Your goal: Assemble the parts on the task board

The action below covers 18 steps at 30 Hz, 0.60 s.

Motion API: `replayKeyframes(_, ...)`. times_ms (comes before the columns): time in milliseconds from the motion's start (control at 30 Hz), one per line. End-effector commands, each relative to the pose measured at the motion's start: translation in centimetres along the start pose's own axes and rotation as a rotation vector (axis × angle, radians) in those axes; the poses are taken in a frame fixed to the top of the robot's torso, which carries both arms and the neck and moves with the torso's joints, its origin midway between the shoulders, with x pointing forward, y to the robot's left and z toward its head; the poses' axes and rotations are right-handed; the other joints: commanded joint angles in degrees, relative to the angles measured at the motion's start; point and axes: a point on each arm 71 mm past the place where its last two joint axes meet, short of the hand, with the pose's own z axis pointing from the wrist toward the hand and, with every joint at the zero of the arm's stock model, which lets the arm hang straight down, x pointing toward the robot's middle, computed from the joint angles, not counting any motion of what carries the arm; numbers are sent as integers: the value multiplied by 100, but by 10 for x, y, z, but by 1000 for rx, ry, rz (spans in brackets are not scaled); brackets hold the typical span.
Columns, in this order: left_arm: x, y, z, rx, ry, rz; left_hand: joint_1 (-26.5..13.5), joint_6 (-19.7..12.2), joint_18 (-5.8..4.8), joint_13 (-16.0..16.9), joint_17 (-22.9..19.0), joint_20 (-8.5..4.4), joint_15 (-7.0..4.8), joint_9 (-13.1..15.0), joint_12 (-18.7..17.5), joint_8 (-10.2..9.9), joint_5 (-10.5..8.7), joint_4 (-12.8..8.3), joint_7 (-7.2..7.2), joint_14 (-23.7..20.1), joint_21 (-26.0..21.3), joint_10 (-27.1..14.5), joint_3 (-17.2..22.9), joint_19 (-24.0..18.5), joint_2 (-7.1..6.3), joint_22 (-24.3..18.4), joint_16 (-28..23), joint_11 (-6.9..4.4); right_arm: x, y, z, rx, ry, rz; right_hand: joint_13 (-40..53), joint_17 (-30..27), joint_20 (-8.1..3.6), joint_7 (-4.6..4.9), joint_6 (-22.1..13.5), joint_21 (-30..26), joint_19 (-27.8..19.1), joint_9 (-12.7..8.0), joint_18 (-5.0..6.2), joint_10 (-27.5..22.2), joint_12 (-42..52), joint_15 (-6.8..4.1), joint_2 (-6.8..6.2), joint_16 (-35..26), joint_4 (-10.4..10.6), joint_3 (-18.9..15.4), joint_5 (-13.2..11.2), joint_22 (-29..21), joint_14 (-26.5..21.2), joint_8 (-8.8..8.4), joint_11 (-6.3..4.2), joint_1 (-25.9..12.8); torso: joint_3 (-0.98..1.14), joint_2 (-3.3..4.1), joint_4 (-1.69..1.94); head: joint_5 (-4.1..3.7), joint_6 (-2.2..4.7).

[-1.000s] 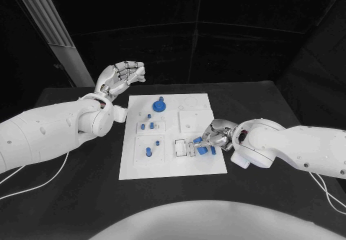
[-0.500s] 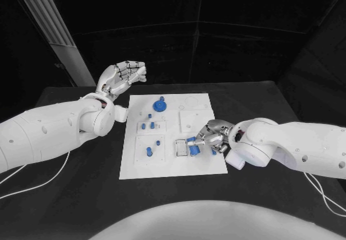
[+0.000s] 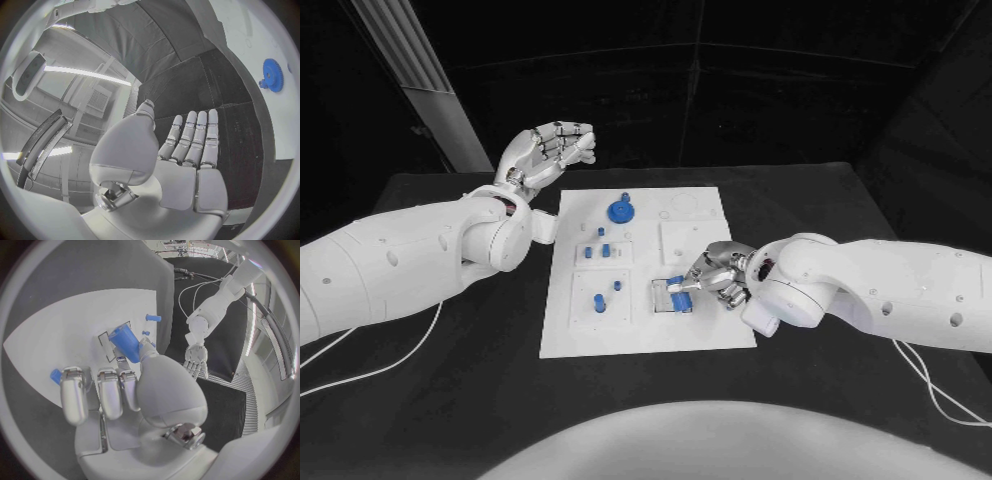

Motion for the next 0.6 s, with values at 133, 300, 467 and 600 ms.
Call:
replayKeyframes(133,0,-9,0,114,7,-9,-6,-38,-46,-8,-5,3,-5,-9,31,21,34,0,655,-45,-29,-30,-24,20,45,-7,33,-6,3,1,3,45,21,-30,1495,1509,-28,-613,758,18,593,4,-42,585,12,-38,20,14,-189,230,-80,1509,595,-53,-25,-45,1,-1,-8,11,-1)
replayKeyframes(300,1,-9,0,114,8,-9,-6,-38,-46,-8,-5,3,-5,-9,31,21,34,0,655,-45,-29,-30,-24,20,45,-7,33,-6,4,2,5,47,16,-43,1495,1509,-27,-609,776,18,593,0,-42,585,12,-36,13,14,-136,197,-114,1509,595,-83,-21,-77,-1,-2,-4,6,-1)
replayKeyframes(467,1,-9,0,114,8,-10,-6,-38,-46,-8,-5,3,-5,-9,31,21,34,0,655,-45,-29,-30,-24,20,45,-7,33,-6,4,4,6,41,13,-53,1495,1509,-24,-599,787,18,593,-4,-42,585,12,-34,11,14,-79,163,-129,1509,595,-114,-15,-117,0,2,-3,6,-1)
replayKeyframes(600,1,-9,0,114,7,-10,-6,-38,-46,-8,-5,3,-5,-9,31,21,34,0,655,-45,-29,-30,-24,20,45,-7,33,-6,4,4,8,39,9,-61,1495,1509,-16,-582,803,18,593,-12,-42,585,12,-23,-24,14,24,76,-142,1509,595,-168,-1,-201,-2,-2,-5,13,-1)
